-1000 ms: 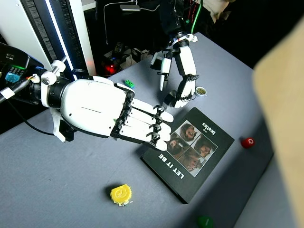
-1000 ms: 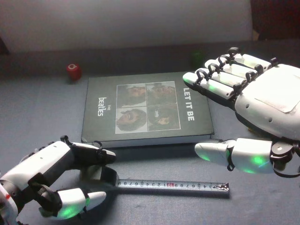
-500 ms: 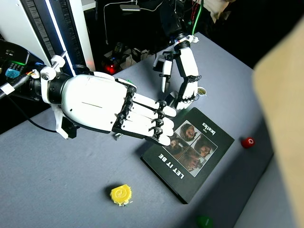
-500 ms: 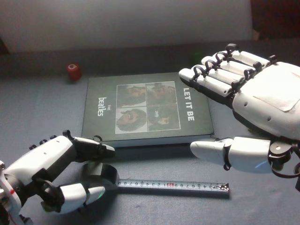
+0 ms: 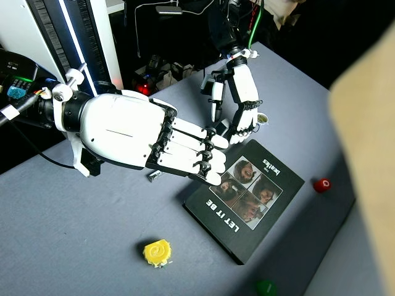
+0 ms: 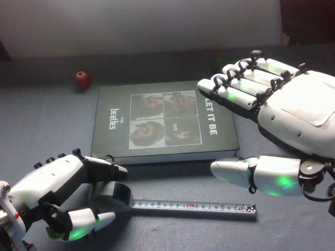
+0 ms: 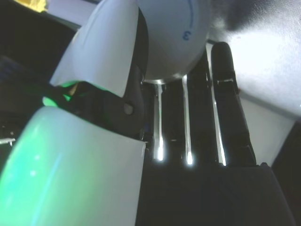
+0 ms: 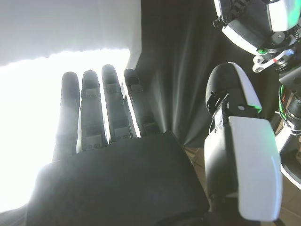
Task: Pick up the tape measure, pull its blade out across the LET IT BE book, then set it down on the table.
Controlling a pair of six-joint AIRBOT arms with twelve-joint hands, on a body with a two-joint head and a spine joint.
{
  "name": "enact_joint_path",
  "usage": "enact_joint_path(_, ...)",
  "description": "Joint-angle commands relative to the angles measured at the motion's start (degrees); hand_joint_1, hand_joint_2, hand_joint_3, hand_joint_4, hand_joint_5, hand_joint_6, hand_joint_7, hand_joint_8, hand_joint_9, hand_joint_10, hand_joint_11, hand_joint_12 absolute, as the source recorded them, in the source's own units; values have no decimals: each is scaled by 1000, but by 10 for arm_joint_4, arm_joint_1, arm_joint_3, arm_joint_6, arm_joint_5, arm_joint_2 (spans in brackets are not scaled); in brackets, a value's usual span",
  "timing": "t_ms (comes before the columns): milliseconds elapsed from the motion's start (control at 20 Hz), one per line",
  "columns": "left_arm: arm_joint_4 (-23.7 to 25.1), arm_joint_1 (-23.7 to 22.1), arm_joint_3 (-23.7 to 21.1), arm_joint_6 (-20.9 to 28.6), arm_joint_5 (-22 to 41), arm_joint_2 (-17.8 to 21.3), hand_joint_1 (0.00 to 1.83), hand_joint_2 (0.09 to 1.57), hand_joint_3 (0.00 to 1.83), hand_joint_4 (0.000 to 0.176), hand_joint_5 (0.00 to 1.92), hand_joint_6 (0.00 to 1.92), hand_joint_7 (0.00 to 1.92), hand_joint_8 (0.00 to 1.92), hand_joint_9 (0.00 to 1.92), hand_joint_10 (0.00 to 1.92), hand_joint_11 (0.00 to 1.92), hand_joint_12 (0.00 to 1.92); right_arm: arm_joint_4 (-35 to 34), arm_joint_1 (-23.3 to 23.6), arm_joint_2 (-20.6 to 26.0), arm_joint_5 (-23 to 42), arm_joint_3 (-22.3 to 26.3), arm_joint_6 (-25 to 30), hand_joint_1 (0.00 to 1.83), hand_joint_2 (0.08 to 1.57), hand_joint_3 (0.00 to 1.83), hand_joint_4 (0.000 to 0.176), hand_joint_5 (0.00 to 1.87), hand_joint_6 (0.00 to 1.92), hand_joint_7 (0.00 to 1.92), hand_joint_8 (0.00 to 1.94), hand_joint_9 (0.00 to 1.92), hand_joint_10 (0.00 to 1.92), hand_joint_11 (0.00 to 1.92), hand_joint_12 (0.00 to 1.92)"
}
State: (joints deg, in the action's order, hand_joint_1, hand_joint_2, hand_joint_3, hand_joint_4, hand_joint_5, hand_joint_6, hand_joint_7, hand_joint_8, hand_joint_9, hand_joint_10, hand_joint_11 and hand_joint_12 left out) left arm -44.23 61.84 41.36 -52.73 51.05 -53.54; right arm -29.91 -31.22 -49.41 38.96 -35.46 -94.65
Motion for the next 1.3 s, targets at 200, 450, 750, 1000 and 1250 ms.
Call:
enact_joint_path(200,18,6,2,1,59,-11,1241,1103,8,0,679,0,674,6,603,9,342,614,24,14,1,68,4,3,73,1134,0,0,78,5,145,0,102,1,0,369)
enact_joint_path(450,15,2,5,-3,75,-33,1209,1155,19,0,674,0,651,0,564,0,330,609,26,14,1,68,5,3,72,1134,0,0,76,3,145,0,103,1,0,368)
enact_joint_path(750,27,-10,16,-26,50,-31,1232,1111,0,0,678,1,655,1,574,2,333,611,28,13,1,70,6,4,86,1129,0,0,79,2,144,0,100,0,0,367)
enact_joint_path(1000,33,1,21,-33,55,-33,1216,1118,0,0,688,2,671,1,577,0,330,610,28,13,1,70,6,4,90,1128,0,0,78,2,150,3,97,0,0,370)
enact_joint_path(1250,28,-9,26,-53,59,-31,1234,1101,0,0,734,6,727,7,648,10,374,627,28,14,1,70,6,4,91,1128,0,0,78,1,149,2,96,0,0,370)
